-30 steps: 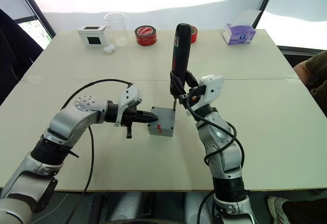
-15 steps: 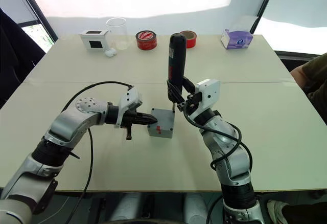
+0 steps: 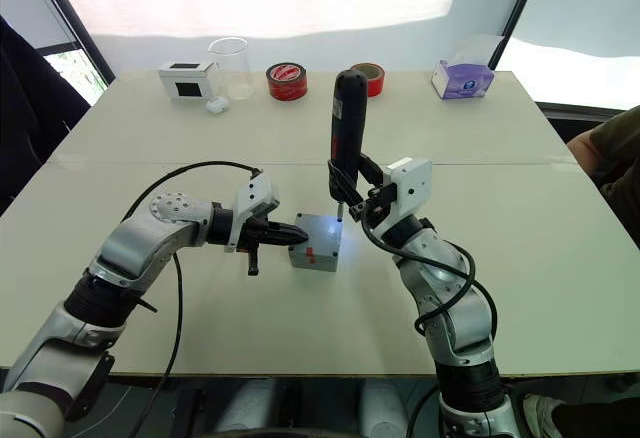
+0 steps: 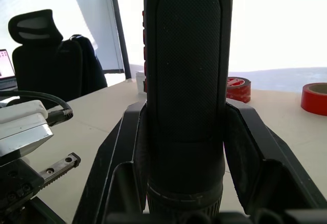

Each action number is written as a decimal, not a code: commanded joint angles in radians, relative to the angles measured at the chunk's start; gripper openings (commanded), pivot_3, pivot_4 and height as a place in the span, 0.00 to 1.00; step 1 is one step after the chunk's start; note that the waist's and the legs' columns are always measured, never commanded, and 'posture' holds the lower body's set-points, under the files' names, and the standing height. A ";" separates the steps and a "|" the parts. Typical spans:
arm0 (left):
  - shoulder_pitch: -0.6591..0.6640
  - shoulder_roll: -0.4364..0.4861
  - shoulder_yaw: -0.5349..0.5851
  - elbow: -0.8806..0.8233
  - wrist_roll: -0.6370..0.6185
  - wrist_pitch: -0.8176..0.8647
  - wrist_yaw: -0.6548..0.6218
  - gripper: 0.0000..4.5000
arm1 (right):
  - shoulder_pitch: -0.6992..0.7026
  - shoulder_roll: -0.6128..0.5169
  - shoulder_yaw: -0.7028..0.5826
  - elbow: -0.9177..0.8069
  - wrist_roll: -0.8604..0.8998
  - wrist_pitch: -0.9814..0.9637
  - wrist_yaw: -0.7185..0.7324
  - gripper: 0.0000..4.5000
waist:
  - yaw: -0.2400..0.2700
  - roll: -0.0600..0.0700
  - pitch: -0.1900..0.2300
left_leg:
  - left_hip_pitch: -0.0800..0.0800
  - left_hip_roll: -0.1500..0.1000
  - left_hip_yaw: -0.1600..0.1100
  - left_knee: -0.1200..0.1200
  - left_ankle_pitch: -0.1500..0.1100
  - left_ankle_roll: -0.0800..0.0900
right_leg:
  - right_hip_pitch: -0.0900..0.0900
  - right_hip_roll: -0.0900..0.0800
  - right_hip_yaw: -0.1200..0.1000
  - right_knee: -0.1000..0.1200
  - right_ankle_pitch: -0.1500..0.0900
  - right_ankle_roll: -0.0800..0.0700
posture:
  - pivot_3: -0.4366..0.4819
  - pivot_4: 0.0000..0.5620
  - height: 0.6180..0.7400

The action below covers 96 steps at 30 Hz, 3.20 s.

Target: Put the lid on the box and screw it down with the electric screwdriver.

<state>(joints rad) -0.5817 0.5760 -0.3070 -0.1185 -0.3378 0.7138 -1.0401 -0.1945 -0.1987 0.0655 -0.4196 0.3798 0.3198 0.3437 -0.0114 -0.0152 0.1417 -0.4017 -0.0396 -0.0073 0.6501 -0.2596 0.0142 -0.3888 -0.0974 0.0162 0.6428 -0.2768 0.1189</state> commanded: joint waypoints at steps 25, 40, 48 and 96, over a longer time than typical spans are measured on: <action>-0.033 -0.111 0.211 -0.048 -0.225 0.104 0.052 0.00 | -0.551 -0.595 -0.485 0.264 0.392 1.239 -0.226 0.39 | 0.018 0.007 0.008 | -0.023 -0.002 -0.001 0.001 0.001 -0.001 | -0.017 -0.006 -0.004 -0.006 0.001 0.000 | 0.48 0.27 1.00; -0.006 0.051 0.097 -0.220 -0.212 0.065 -0.066 0.00 | -0.382 -0.823 -0.346 0.600 0.626 1.295 -0.265 0.39 | -0.001 0.013 0.012 | -0.025 0.000 0.002 0.000 0.001 0.000 | -0.019 0.000 -0.002 -0.010 0.002 0.003 | 0.48 0.27 1.00; 0.004 0.006 0.078 -0.194 -0.178 0.042 -0.007 0.00 | -0.372 -0.829 -0.290 0.607 0.530 1.295 -0.251 0.39 | 0.001 0.013 0.012 | -0.025 -0.001 0.002 0.001 0.001 0.000 | -0.018 0.000 -0.002 -0.010 0.003 0.004 | 0.48 0.27 1.00; -0.047 -0.015 0.270 -0.008 -0.153 0.028 0.129 0.00 | -0.411 -0.515 -0.455 0.054 0.361 0.701 0.183 0.99 | 0.000 0.014 0.012 | -0.025 0.001 0.000 0.010 -0.002 0.004 | -0.014 0.003 -0.003 -0.010 0.004 0.007 | 0.48 0.27 1.00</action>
<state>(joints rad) -0.6220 0.5512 -0.0947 -0.1153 -0.4905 0.7569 -0.9480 -0.6384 -0.7170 -0.3661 -0.2960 0.7272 1.0897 0.5062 -0.0111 -0.0017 0.1541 -0.4268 -0.0382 -0.0078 0.6600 -0.2613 0.0186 -0.4033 -0.0944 0.0132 0.6334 -0.2724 0.1257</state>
